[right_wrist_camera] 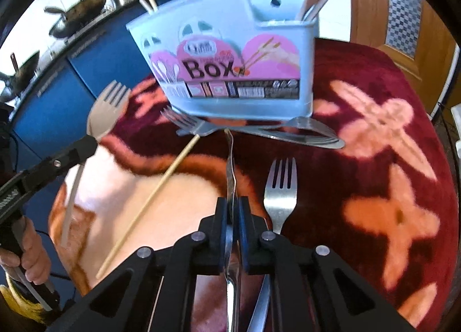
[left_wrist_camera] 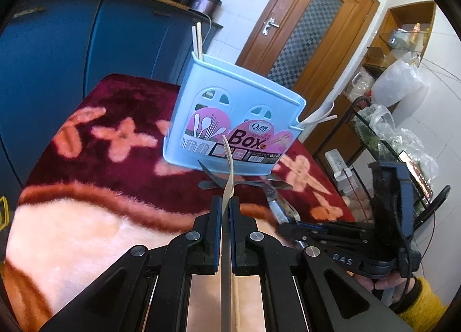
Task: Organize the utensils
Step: 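Lift both steel utensils and carry them over the blue holder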
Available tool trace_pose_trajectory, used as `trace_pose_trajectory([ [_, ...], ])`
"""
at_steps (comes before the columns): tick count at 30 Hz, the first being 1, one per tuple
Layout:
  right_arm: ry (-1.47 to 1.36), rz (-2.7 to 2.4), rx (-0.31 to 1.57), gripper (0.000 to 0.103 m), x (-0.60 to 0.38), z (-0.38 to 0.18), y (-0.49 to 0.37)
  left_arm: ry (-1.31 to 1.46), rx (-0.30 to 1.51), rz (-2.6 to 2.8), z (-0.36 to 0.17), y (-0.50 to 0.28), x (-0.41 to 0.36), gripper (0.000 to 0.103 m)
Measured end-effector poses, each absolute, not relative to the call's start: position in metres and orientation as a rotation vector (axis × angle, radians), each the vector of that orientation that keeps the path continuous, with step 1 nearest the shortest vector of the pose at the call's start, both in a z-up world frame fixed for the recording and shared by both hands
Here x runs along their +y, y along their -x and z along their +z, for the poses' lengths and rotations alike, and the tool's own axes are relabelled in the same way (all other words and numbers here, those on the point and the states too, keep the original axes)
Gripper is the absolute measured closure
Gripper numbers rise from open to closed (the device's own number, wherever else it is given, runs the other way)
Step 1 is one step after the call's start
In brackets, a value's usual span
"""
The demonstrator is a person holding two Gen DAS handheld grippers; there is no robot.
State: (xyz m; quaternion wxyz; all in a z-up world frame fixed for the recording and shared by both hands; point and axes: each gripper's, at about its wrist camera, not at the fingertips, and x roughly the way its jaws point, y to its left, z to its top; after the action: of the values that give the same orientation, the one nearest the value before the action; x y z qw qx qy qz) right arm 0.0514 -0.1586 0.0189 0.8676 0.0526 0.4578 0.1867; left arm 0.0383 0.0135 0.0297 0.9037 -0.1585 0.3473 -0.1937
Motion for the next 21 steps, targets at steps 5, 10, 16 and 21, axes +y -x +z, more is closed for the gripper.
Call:
trace_pose_trajectory([
  [5,-0.19,0.377,0.826,0.095,-0.179,0.046,-0.029,0.336,0.68,-0.414,0.042,-0.035,0.012,0.098],
  [10,-0.275,0.365,0.709,0.095,-0.191,0.072,-0.023,0.336,0.628,-0.442,0.06,-0.036,0.006,0.098],
  [16,-0.303,0.35,0.606,0.095,-0.192,0.094,-0.025,0.332,0.556,-0.468,0.084,-0.043,-0.001,0.098],
  [21,-0.299,0.342,0.528,0.095,-0.195,0.115,-0.031,0.336,0.514,-0.474,0.1,-0.057,-0.006,0.098],
])
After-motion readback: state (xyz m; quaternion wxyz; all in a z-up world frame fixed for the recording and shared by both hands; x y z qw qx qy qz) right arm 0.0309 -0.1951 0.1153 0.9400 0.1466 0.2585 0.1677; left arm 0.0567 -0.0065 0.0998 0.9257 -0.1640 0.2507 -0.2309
